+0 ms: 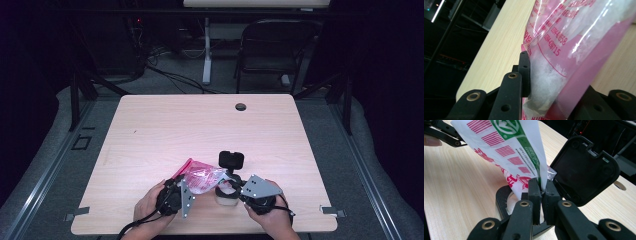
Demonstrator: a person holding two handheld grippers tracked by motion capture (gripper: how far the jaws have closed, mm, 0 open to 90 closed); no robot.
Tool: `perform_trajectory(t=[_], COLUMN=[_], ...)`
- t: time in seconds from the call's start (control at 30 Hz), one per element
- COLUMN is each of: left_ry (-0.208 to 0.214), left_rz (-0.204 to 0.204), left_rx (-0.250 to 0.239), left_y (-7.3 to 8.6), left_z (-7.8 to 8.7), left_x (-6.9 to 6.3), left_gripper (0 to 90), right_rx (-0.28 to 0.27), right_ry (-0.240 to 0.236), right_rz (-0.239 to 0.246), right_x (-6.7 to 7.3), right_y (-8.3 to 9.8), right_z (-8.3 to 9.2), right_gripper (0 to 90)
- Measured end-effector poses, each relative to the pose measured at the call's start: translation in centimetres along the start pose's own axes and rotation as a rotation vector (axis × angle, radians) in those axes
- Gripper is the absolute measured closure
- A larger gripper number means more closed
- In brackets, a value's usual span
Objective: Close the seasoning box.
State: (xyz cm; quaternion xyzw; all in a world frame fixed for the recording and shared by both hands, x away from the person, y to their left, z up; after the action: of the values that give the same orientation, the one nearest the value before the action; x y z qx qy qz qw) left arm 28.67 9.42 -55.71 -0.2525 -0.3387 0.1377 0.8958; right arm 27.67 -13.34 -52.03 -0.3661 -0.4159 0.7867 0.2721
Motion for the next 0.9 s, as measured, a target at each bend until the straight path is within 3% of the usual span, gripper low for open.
perform_trajectory(t=[0.17,0.5,0.9], left_ry=[0.034,0.052,0.107], left_rz=[0.026,0.047,0.096], left_rx=[-0.004,-0.013,-0.018], left_y=[0.12,0.38,0.84], left_z=[-0.2,-0.44,-0.94], left_x=[-0.01,0.01,-0.05], left_gripper=[76.5,76.7,77.2], right_rx=[0.004,-0.003,-0.022], right_ry=[-0.002,-0.016,-0.04], right_rz=[0.001,-0.017,-0.034], right_x=[-0.06,0.0,0.24], right_y=[0.06,0.02,0.03], right_z=[-0.01,-0.04,-0.23], right_gripper=[85.7,82.7,74.0])
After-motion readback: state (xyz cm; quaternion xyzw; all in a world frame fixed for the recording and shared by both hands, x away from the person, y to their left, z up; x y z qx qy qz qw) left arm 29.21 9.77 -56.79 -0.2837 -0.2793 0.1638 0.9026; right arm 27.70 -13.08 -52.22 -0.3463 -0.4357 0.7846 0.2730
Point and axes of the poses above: each handheld gripper's, and its own axes: z roughly backward along the jaws, y roughly out of its underside, x roughly to its left, the point moved 4 cm from there along -z, roughly forward along the jaws, and after that the axes turned 12 degrees about y, right-handed, at the moved point
